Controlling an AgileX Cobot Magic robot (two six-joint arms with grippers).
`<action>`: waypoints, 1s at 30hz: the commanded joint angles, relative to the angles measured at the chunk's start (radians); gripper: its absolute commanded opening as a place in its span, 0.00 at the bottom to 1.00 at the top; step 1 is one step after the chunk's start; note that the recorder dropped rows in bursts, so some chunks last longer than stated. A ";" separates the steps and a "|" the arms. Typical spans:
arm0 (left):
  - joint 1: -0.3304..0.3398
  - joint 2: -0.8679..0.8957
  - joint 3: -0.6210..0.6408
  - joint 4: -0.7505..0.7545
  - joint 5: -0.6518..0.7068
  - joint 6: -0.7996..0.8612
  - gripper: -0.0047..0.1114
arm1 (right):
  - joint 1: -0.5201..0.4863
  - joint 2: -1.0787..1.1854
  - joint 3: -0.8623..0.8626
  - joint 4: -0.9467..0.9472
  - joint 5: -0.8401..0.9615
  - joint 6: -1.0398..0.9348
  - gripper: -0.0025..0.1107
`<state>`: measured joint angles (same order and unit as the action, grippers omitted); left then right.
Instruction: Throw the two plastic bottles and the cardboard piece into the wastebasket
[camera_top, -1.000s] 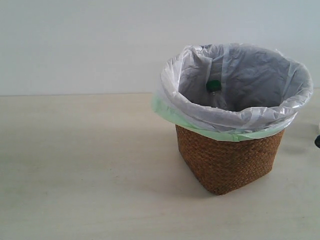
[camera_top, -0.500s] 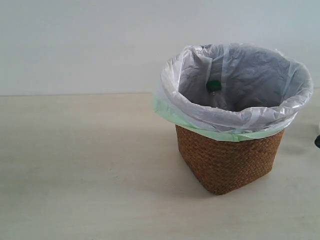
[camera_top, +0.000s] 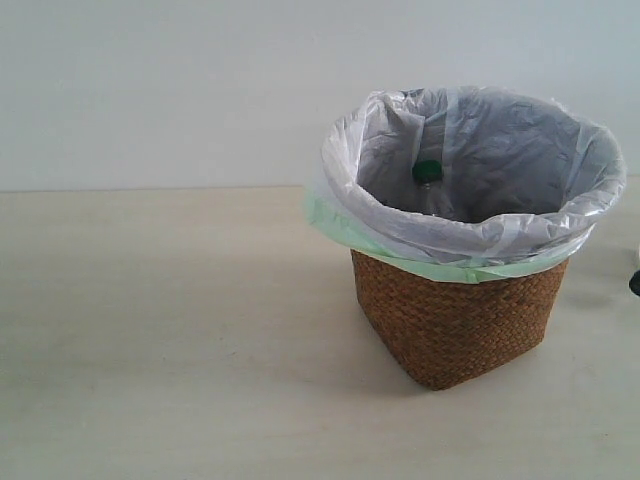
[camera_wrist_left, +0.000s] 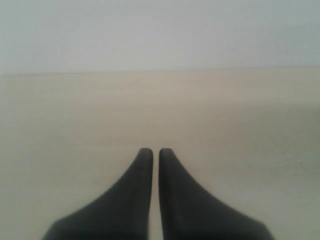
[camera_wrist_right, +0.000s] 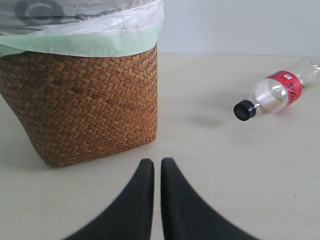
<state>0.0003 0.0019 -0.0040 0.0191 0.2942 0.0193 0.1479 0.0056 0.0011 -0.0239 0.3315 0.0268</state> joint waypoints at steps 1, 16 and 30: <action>0.003 -0.002 0.004 0.002 0.003 0.007 0.07 | 0.001 -0.006 -0.001 -0.008 -0.009 -0.004 0.04; 0.003 -0.002 0.004 0.002 0.003 0.011 0.07 | 0.001 -0.006 -0.001 0.040 -0.793 0.261 0.04; 0.003 -0.002 0.004 0.002 0.003 0.011 0.07 | 0.001 0.605 -0.919 0.090 -0.150 0.138 0.51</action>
<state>0.0003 0.0019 -0.0040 0.0191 0.2959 0.0274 0.1479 0.4964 -0.8212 0.0794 0.0679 0.1792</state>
